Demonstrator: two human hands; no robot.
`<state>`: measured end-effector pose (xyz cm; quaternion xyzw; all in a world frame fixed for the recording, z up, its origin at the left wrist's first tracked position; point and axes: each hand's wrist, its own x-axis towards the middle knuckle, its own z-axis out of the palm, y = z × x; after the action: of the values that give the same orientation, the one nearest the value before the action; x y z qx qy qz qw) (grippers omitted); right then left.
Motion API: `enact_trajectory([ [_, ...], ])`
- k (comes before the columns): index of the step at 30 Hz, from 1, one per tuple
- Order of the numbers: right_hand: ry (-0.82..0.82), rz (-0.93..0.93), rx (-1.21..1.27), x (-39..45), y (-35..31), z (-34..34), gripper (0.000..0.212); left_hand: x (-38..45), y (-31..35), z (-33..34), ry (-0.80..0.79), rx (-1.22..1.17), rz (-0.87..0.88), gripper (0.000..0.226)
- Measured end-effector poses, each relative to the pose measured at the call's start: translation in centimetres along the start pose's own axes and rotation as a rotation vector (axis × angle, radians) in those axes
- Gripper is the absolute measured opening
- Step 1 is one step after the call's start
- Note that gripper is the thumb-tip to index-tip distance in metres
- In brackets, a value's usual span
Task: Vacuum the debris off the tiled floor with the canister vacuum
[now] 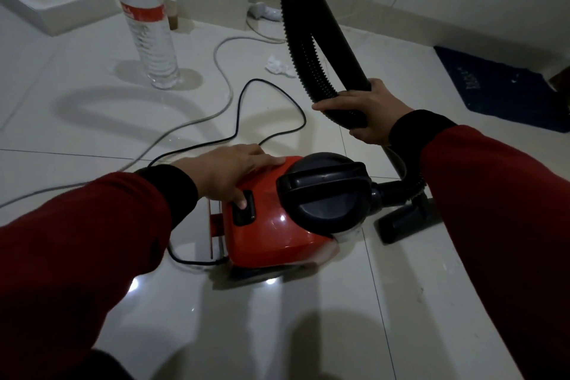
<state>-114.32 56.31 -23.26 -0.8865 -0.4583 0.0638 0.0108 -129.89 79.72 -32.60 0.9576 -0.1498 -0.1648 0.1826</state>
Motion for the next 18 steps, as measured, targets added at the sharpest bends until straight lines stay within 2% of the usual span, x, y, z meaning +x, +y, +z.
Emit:
enact_trajectory([
  [4,0.004,0.004,0.008,-0.2,-0.3,0.0,0.080,-0.1,0.0,-0.5,-0.040,0.088,-0.010,0.105],
  [7,-0.028,0.021,0.003,-0.4,-0.8,-0.1,0.079,-0.3,0.5,-2.4,-0.062,0.187,-0.013,0.092],
  [9,-0.047,0.022,0.003,-0.6,-0.9,-0.2,0.079,-0.1,1.2,-4.9,0.185,0.269,0.152,0.078],
  [11,-0.057,0.021,0.001,-0.7,-1.1,-0.1,0.080,1.2,2.0,-8.5,0.525,0.505,0.332,0.070],
  [13,-0.052,0.027,0.001,-0.7,-1.1,0.0,0.080,2.8,3.3,-13.0,0.640,0.733,0.286,0.074],
  [15,-0.038,0.031,0.004,-0.9,-1.2,0.2,0.080,4.2,4.6,-17.1,0.574,0.878,0.142,0.079],
  [18,-0.004,0.068,0.026,-1.2,-1.0,0.3,0.081,5.7,5.7,-20.1,0.389,1.119,-0.036,0.071],
])
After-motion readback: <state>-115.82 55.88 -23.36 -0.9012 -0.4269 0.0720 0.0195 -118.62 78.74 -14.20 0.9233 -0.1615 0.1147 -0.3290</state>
